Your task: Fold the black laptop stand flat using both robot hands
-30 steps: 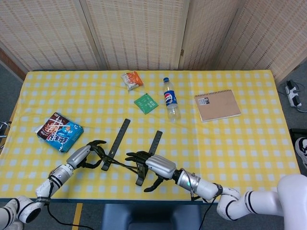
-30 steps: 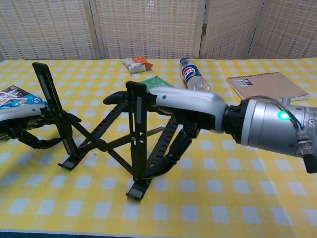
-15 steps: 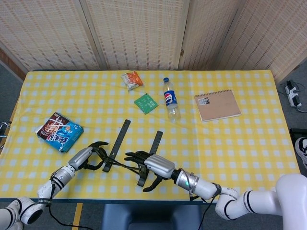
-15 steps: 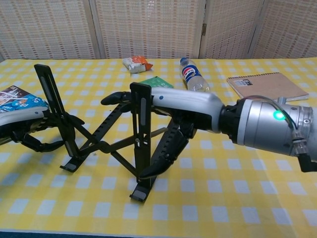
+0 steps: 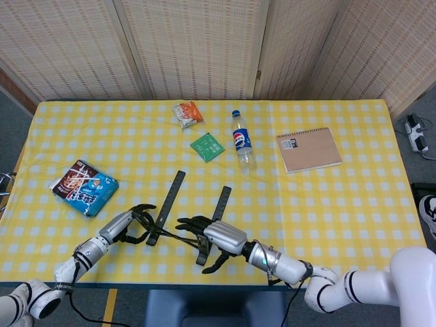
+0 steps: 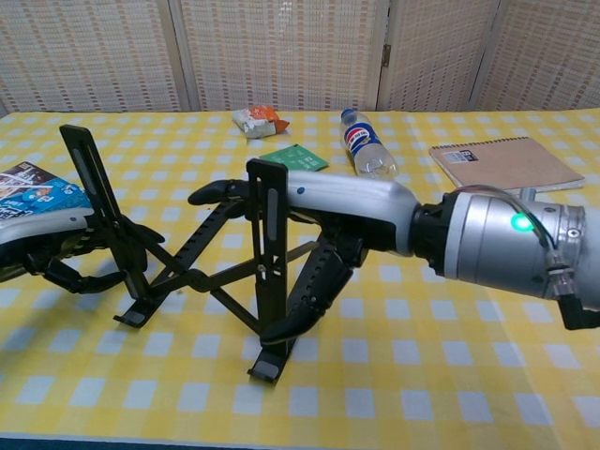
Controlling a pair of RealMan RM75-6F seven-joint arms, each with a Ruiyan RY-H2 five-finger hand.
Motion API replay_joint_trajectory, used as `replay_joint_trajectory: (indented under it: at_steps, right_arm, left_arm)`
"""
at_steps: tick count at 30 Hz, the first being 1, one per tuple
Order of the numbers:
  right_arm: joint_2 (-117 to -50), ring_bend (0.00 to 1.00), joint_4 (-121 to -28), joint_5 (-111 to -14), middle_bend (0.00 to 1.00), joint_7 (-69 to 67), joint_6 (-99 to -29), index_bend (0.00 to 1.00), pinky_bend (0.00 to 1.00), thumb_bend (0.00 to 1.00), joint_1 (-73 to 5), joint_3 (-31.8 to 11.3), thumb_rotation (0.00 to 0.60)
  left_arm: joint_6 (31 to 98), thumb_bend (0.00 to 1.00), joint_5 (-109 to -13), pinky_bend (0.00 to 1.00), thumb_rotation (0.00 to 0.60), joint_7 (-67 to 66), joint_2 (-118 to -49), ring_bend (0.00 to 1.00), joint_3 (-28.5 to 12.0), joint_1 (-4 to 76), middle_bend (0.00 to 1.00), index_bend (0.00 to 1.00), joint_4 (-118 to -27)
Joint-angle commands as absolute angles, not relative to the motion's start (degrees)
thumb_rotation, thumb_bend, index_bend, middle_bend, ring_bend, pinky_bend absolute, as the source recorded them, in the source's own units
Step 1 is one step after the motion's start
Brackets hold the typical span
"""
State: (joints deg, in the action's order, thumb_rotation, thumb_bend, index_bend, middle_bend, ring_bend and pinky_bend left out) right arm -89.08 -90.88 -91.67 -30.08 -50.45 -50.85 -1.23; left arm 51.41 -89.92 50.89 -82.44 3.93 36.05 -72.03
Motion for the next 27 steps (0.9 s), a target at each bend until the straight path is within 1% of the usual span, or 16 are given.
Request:
replay_joint_trajectory:
  at_steps: [1, 8, 18, 21, 22, 24, 27]
  right_arm:
    - [-89.14, 0.0, -90.93, -91.58, 0.0, -29.91, -50.41, 0.0, 0.0, 0.07, -50.86, -1.23, 0.59]
    - [-89.27, 0.0, -91.09, -91.2, 0.0, -29.56, -50.19, 0.0, 0.0, 0.07, -50.79, -1.16, 0.589]
    - [-89.49, 0.0, -91.01, -90.78, 0.0, -29.03, -49.88, 0.0, 0.0, 0.07, -50.71, -1.15, 0.59]
    - [-89.38, 0.0, -91.15, -90.79, 0.0, -28.87, -49.89, 0.0, 0.0, 0.07, -50.66, -1.1, 0.59]
    - [-89.31, 0.0, -91.2, -90.8, 0.0, -28.84, -49.9, 0.0, 0.0, 0.07, -50.63, -1.07, 0.589]
    - [-89.21, 0.0, -91.37, -90.81, 0.0, -29.08, -49.92, 0.0, 0.0, 0.07, -50.53, -0.94, 0.591]
    - [-89.26, 0.0, -91.6, -90.79, 0.0, -30.77, -49.76, 0.0, 0.0, 0.07, -50.35, -0.5, 0.59]
  left_arm:
    - [51.75, 0.5, -90.23, 0.0, 0.6, 51.52, -82.64, 0.0, 4.13, 36.13, 0.15, 0.47, -71.57]
    - [52.28, 0.5, -90.43, 0.0, 0.6, 52.78, -83.02, 0.01, 4.67, 35.9, 0.16, 0.52, -70.94]
    - [52.98, 0.5, -90.78, 0.0, 0.6, 54.73, -83.4, 0.03, 5.29, 35.63, 0.19, 0.55, -70.46]
    - [53.05, 0.5, -90.88, 0.0, 0.6, 54.86, -83.6, 0.04, 5.4, 35.67, 0.2, 0.59, -70.26]
    - [53.08, 0.5, -90.92, 0.0, 0.6, 54.9, -83.59, 0.04, 5.44, 35.69, 0.21, 0.59, -70.28]
    - [53.09, 0.5, -91.05, 0.0, 0.6, 55.04, -83.49, 0.04, 5.59, 35.73, 0.21, 0.57, -70.44]
    - [53.01, 0.5, -91.31, 0.0, 0.6, 55.58, -83.18, 0.03, 5.86, 35.9, 0.21, 0.44, -70.86]
